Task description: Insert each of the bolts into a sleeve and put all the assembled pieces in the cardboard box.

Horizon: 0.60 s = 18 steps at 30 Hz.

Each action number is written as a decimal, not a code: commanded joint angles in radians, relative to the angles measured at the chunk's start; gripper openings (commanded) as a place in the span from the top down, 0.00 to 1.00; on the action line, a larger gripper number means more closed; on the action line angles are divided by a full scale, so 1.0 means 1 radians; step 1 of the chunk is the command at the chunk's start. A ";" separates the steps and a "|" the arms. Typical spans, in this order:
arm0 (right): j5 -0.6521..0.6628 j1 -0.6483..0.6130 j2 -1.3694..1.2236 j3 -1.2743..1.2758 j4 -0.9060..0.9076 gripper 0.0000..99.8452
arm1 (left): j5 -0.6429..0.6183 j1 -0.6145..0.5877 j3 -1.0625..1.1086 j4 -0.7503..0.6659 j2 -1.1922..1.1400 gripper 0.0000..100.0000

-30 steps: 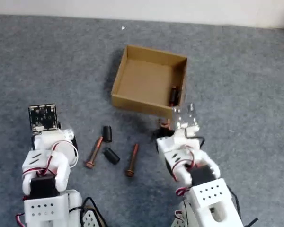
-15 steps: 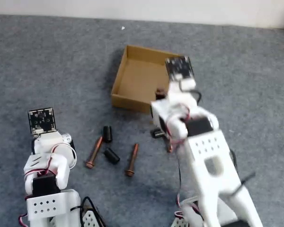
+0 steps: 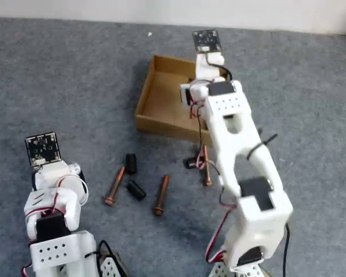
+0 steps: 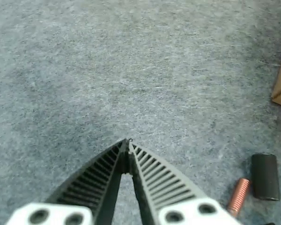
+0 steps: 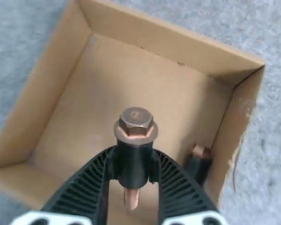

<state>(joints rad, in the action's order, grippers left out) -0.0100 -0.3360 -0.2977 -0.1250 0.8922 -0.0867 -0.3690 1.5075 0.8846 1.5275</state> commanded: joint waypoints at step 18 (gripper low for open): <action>-0.012 0.016 -0.071 -0.257 0.268 0.86 | -0.006 -0.024 -0.027 -0.021 0.005 0.98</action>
<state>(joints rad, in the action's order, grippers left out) -0.0100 -0.3253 -0.4649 -0.3015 1.0717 -0.0867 -0.3736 1.5075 0.8830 1.5275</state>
